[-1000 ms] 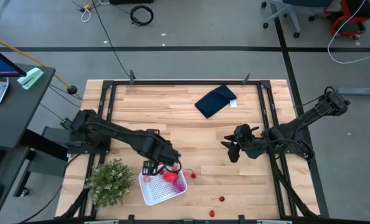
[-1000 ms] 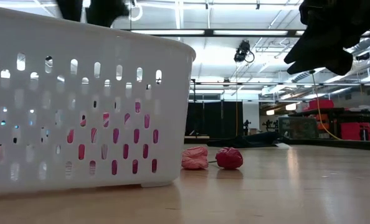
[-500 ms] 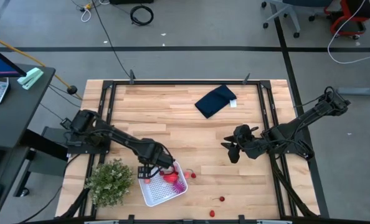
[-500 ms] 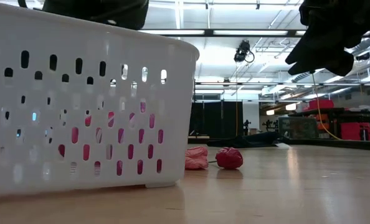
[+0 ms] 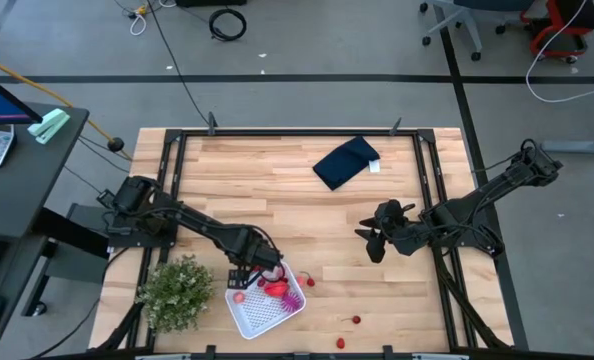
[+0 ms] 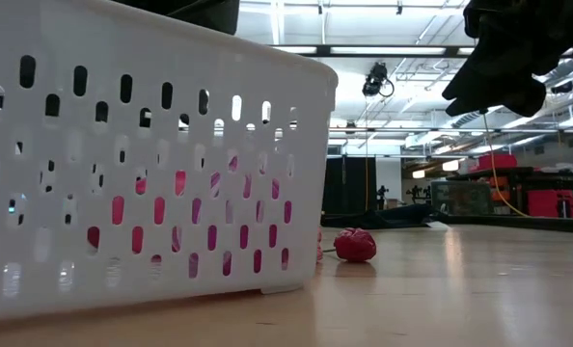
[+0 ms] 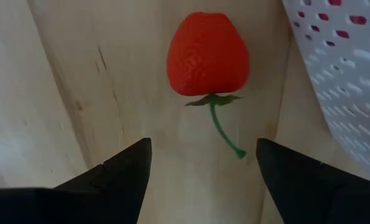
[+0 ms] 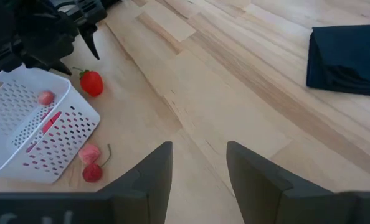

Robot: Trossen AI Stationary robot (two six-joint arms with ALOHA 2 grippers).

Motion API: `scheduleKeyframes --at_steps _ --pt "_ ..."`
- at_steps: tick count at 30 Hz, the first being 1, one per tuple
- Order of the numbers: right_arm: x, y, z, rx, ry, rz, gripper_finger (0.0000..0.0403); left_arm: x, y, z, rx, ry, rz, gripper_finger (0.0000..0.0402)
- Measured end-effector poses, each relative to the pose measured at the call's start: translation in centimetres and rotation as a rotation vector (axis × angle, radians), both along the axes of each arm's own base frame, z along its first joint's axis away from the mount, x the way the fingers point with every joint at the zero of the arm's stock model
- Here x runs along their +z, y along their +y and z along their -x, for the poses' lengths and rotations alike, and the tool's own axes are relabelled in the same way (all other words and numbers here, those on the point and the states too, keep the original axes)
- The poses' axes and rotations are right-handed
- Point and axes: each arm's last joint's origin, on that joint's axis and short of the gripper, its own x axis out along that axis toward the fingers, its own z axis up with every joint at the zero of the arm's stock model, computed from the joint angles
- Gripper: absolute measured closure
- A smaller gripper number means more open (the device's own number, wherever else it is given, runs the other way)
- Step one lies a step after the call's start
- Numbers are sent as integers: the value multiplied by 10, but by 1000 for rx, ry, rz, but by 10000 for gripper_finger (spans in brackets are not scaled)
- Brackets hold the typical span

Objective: Pick and placing Produce into tupperware
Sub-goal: Put the strawberry into the white bin

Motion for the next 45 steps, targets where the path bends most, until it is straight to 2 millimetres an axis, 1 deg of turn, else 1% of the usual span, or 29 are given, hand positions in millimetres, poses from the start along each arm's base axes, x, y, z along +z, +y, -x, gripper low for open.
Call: scheduleKeyframes --at_steps 4,8,15,21,24,26,27,32,35,41,45 --pt "0 0 0 0 0 0 243 0 4 -3 13 -23 0 113" --pt "0 0 0 1 0 2 243 0 6 -8 25 -57 11 139" --pt "0 0 0 1 1 2 243 0 8 -9 59 -57 11 223" --pt "0 0 0 1 1 2 243 -7 7 -3 109 -30 3 292" --pt "0 0 0 1 0 1 243 -8 7 -1 132 -22 -1 339" --pt "0 0 0 1 0 1 243 -8 7 -2 136 -24 -1 377" --pt "0 0 0 1 0 1 243 -7 7 -2 146 -25 -1 387" --pt "0 0 0 1 0 1 243 0 7 -7 160 -55 -33 390" --pt "0 0 0 -1 -1 -1 243 9 7 -10 160 -56 -47 395" --pt "0 0 0 -1 -1 -1 243 41 4 -15 149 -52 -139 396" --pt "0 0 0 -1 -1 -1 243 62 1 -21 150 -96 -152 397"
